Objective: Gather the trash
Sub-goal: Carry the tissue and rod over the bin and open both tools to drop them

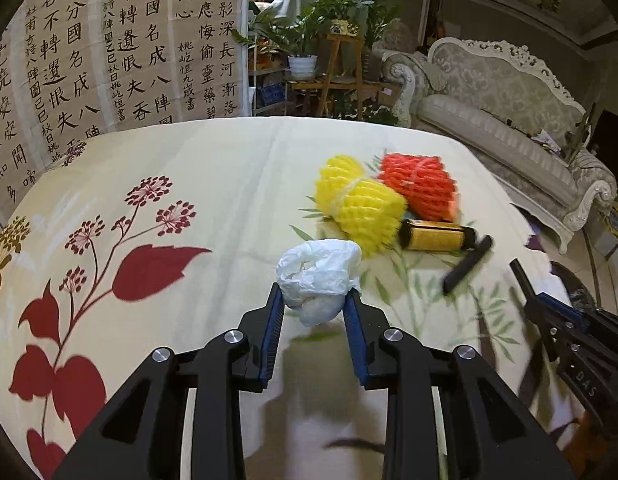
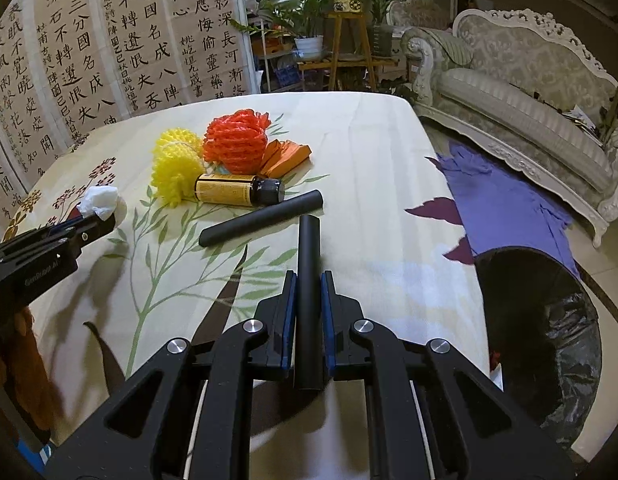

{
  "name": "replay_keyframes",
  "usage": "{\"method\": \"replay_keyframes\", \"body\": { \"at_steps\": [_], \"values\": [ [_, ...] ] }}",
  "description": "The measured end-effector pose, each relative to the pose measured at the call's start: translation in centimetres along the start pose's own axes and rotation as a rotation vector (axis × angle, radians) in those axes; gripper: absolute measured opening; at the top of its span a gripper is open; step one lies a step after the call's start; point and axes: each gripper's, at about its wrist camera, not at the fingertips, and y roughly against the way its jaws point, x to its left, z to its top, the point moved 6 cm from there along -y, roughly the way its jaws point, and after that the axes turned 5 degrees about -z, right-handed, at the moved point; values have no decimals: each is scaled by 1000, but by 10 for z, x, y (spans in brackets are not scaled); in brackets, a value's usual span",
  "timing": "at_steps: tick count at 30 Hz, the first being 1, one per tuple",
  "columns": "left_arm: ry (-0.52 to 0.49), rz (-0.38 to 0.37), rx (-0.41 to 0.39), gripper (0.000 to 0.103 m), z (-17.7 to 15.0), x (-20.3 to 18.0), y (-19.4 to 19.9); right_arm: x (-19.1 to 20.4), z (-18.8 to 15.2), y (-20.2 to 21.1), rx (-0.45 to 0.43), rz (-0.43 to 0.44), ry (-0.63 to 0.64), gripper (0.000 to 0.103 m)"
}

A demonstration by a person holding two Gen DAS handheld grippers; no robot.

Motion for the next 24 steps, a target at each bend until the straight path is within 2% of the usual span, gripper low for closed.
{"method": "replay_keyframes", "body": {
  "at_steps": [9, 24],
  "values": [
    [-39, -75, -33, 31, -7, -43, 16, -36, -12, 36, -61, -91, -45, 12],
    [-209, -239, -45, 31, -14, -173, 13, -147, -42, 72, -89, -280, -195, 12]
  ]
}}
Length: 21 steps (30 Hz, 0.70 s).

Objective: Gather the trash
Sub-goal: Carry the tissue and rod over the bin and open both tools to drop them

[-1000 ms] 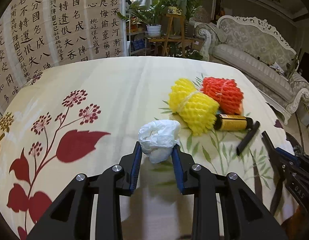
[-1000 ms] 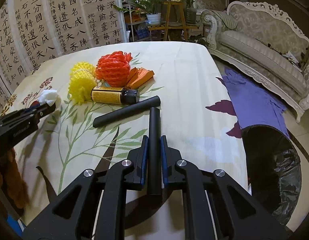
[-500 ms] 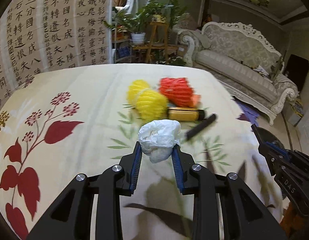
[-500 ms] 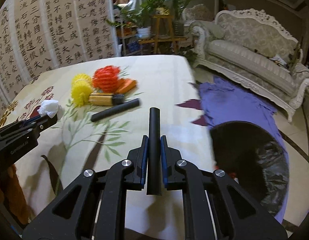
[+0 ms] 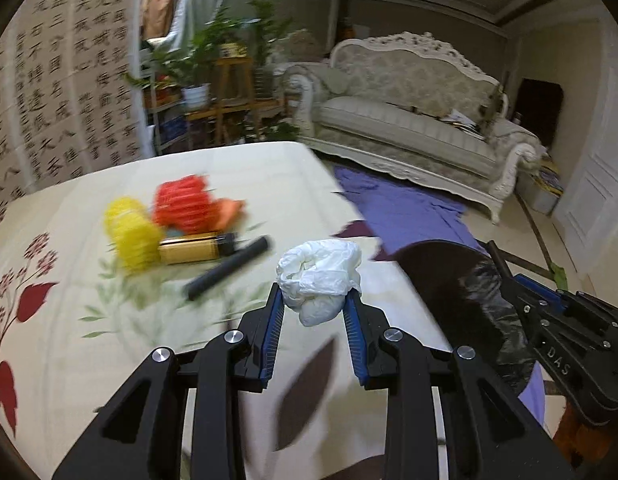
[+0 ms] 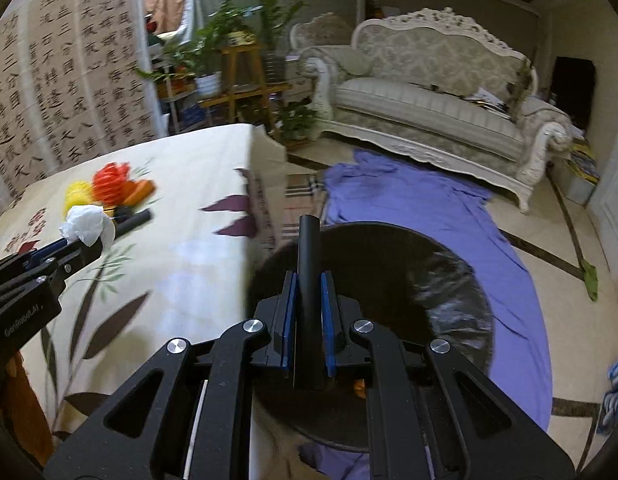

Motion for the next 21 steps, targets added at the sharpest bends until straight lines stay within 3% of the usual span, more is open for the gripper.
{"method": "replay_keyframes", "body": {
  "at_steps": [7, 18, 19, 20, 21],
  "values": [
    [-65, -35, 27, 31, 2, -44, -24, -29, -3, -7, 2, -34, -38, 12],
    [-125, -55, 67, 35, 4, -79, -54, -55, -1, -24, 13, -29, -81, 13],
    [-132, -53, 74, 40, 4, -81, -56, -57, -1, -26, 12, -35, -88, 19],
    [-132, -46, 76, 44, 4, -81, -58, -59, -1, -28, 11, -44, -96, 33],
    [-131, -38, 78, 51, 3, -81, -59, -62, -1, -30, 12, -49, -109, 37]
  ]
}}
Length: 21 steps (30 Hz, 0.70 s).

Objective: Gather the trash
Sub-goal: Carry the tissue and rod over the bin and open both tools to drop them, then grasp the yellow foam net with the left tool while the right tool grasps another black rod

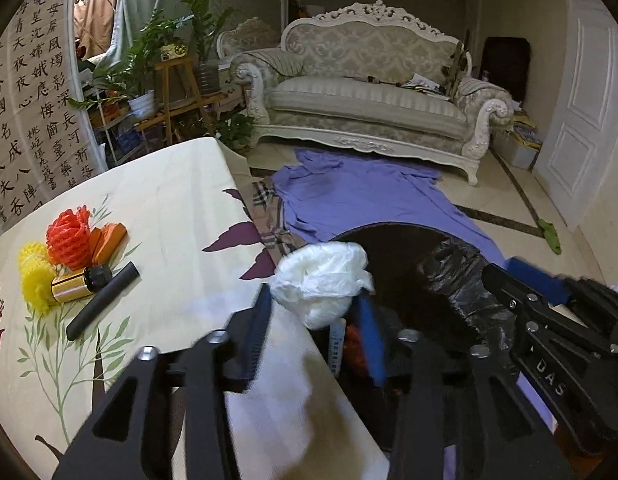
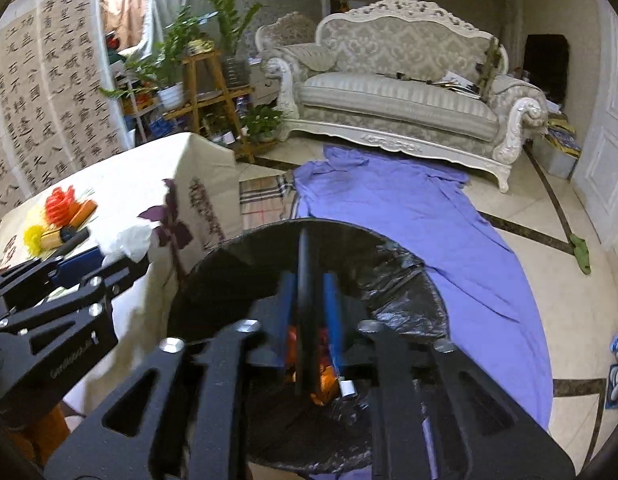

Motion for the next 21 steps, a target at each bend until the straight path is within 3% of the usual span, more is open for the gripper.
{"method": "replay_keyframes", "body": {
  "at_steps": [3, 6, 9, 15, 21],
  "values": [
    [13, 3, 5, 64, -2, 3, -2, -7, -1, -3, 10, -1, -27, 38],
    [23, 10, 8, 69, -3, 5, -2, -11, -3, -4, 14, -9, -37, 40],
    [35, 25, 6, 74, -3, 11, 0, -12, -3, -4, 14, -14, -43, 52],
    [64, 69, -14, 76, -4, 33, 14, -4, -1, -1, 15, 6, -39, 56],
    [121, 137, -24, 76, -13, 74, 33, 39, 4, 4, 16, 70, 7, 57]
  ]
}}
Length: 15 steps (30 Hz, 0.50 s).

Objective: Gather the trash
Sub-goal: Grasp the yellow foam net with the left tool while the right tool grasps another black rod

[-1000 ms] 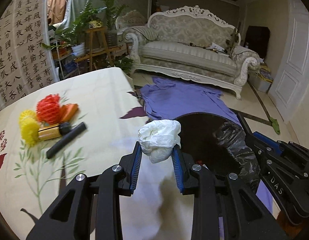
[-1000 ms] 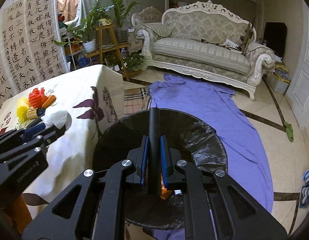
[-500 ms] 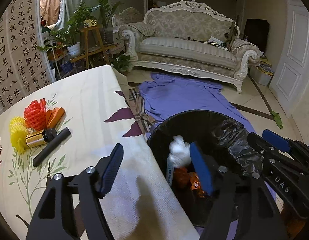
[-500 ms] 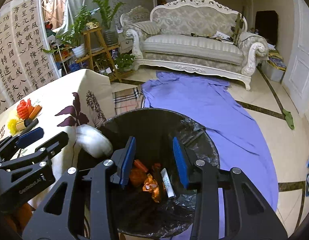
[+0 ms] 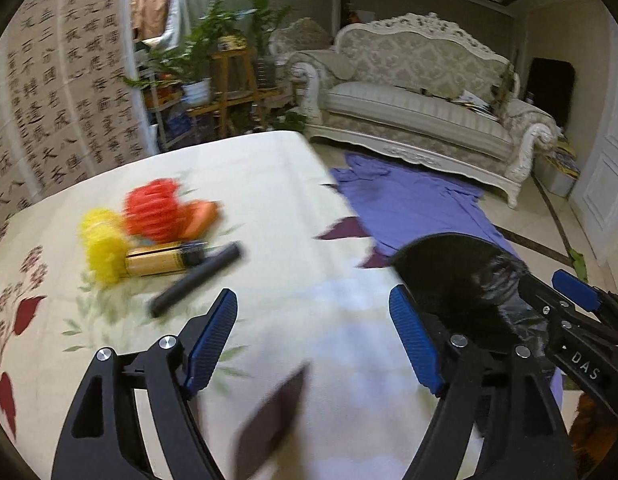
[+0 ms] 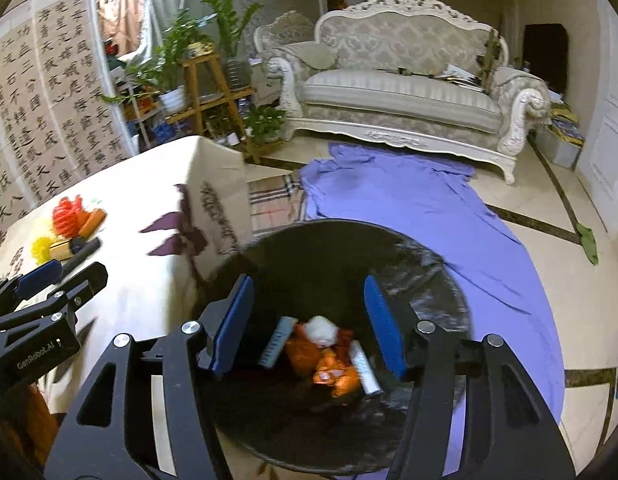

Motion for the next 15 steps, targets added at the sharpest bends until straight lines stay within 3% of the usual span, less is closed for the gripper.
{"method": "replay_keyframes", "body": {
  "at_steps": [15],
  "values": [
    [139, 232, -13, 76, -30, 145, 43, 154, 6, -6, 49, 201, 155, 60]
  ]
}}
